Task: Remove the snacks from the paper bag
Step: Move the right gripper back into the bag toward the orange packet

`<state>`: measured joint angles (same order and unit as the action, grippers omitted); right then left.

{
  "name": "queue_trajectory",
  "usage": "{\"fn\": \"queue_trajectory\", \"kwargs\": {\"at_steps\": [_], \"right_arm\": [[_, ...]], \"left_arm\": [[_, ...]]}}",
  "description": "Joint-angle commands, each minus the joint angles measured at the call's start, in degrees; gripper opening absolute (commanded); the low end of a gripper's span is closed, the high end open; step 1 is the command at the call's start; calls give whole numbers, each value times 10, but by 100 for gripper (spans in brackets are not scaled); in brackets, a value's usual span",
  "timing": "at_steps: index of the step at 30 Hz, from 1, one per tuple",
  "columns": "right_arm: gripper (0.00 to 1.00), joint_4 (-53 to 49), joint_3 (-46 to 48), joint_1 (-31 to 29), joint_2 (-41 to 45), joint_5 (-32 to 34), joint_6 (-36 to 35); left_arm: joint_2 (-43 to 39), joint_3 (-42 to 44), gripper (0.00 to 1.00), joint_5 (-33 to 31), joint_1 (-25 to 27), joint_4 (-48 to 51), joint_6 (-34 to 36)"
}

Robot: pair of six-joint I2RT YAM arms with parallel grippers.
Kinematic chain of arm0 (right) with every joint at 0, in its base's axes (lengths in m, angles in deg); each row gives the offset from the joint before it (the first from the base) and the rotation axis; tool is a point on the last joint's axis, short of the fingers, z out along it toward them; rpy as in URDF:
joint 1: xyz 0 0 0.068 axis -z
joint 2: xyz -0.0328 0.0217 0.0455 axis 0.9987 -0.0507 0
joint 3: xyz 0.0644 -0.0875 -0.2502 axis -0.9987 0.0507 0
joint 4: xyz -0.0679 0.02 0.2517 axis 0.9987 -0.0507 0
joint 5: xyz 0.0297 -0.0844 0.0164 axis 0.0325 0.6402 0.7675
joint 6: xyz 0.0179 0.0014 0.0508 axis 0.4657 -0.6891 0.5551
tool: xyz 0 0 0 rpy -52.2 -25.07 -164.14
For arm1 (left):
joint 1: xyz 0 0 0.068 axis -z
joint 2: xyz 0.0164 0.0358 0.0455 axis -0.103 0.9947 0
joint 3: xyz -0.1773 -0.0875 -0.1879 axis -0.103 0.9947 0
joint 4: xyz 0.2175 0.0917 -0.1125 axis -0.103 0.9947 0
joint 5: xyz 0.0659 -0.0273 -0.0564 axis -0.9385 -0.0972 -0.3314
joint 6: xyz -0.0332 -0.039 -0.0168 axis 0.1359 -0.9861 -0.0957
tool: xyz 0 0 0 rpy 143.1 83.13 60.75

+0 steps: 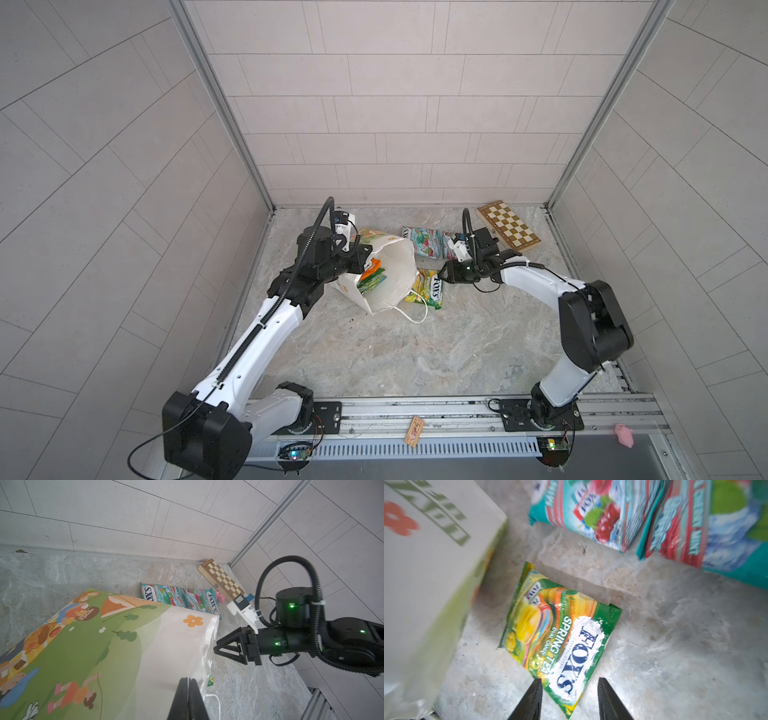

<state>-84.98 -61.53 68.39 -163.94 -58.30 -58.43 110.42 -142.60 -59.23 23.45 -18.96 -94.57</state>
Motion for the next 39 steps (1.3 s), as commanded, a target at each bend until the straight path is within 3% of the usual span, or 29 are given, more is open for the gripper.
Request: {"fn": "queue_trajectory", "kwargs": {"at_steps": [1,10,16,28,39], "right_arm": [[45,20,29,-4,60,-19,23],[45,19,54,-42,163,-106,29],[43,71,68,-112,166,-106,46],[36,158,16,-234,33,-55,129],[36,272,-53,-259,-112,-41,257]], "left_arm": [[1,-15,0,11,0,-10,-6],[2,-15,0,11,1,-11,-11],[0,-15,0,9,2,-11,-12],[-5,-14,0,5,1,-12,-12],[-9,-12,0,2,2,-14,-10]]}}
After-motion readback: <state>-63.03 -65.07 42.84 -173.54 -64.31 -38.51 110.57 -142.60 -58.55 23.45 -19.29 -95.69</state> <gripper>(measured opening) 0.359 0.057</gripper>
